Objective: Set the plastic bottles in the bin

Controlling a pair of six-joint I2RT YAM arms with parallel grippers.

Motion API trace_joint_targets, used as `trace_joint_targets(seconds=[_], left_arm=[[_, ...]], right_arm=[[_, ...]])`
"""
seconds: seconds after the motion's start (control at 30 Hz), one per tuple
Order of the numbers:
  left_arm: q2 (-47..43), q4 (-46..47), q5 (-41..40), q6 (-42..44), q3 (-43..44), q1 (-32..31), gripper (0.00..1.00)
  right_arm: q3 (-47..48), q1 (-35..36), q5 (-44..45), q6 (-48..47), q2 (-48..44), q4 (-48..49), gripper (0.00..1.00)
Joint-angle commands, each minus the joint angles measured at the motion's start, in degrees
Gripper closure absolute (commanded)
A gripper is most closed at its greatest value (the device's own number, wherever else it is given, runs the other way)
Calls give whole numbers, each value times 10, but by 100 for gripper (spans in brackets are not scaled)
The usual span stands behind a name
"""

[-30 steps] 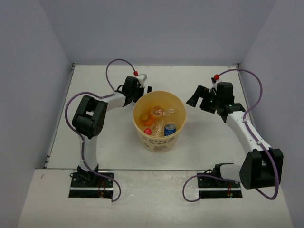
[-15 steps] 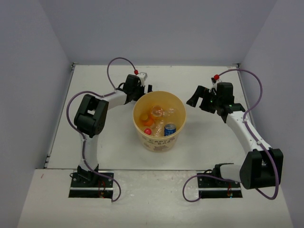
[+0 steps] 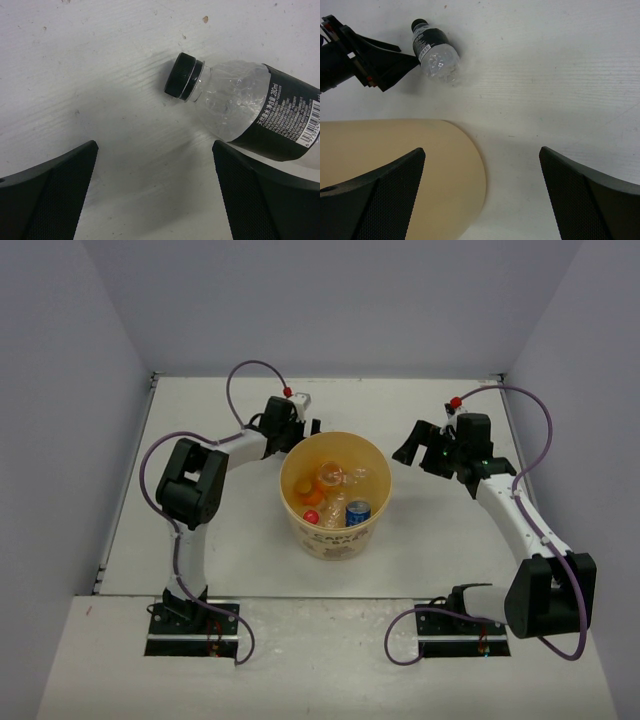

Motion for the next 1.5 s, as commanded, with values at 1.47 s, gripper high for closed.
trace_joint_targets(seconds=[1.47], left_arm=[[-60, -56, -21, 32, 61, -32, 0]], right_arm=[[-83, 161, 19, 55, -13, 19, 1]])
